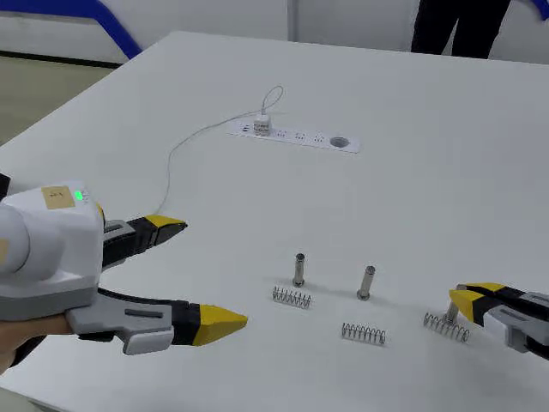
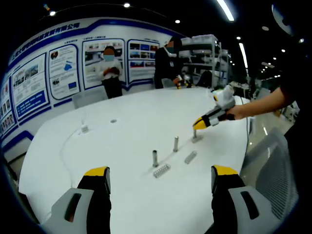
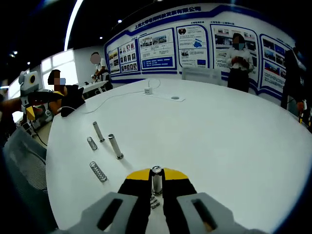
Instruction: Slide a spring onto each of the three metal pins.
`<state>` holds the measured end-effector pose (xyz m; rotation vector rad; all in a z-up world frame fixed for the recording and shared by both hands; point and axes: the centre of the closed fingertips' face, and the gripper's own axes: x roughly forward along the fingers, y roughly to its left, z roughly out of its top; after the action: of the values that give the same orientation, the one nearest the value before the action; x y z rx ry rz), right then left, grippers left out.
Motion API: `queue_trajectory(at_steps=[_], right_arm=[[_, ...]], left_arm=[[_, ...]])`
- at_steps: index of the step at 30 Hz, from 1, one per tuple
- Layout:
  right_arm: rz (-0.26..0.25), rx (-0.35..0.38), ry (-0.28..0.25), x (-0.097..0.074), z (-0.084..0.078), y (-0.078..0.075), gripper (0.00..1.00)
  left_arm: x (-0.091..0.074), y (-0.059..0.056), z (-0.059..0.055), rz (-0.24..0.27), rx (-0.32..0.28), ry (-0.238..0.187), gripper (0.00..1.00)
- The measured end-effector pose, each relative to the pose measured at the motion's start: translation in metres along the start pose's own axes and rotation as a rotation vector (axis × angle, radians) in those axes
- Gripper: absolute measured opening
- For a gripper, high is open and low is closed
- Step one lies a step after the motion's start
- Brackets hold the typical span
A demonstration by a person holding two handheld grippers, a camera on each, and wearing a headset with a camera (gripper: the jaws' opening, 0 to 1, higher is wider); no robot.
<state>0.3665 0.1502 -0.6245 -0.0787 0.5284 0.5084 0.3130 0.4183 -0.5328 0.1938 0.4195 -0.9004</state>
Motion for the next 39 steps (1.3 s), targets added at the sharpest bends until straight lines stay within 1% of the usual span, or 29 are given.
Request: queue_trajectory(at_steps=[6, 16, 18, 20, 24, 25, 27, 39], right_arm=[[-0.006, -0.025, -0.001, -0.004, -0.002, 0.003, 0.08], [0.001, -0.02, -0.005, -0.003, -0.002, 0.008, 0.08], [0.004, -0.024, -0.002, -0.003, -0.002, 0.009, 0.08], [0.001, -0.044, 0.005, -0.004, -0.003, 0.009, 0.08], [0.003, -0.049, 0.021, -0.005, -0.006, 0.01, 0.08], [0.005, -0.049, 0.032, -0.005, -0.008, 0.01, 0.09], [0.006, -0.049, 0.037, -0.006, -0.01, 0.011, 0.11], [0.013, -0.043, 0.034, -0.012, -0.01, 0.003, 0.14]], left_arm=[[0.001, -0.003, 0.002, -0.004, 0.007, 0.0, 0.87], [-0.001, -0.005, 0.001, -0.005, 0.003, -0.004, 0.87], [-0.001, -0.005, 0.0, -0.002, 0.004, 0.002, 0.87], [-0.001, -0.005, -0.001, -0.004, 0.003, 0.002, 0.87], [-0.001, -0.006, 0.0, -0.007, 0.008, 0.002, 0.87], [0.0, -0.006, 0.0, -0.008, 0.01, 0.004, 0.87], [0.0, -0.007, -0.001, -0.01, 0.013, 0.01, 0.87], [0.004, -0.011, -0.001, -0.023, 0.017, 0.017, 0.87]])
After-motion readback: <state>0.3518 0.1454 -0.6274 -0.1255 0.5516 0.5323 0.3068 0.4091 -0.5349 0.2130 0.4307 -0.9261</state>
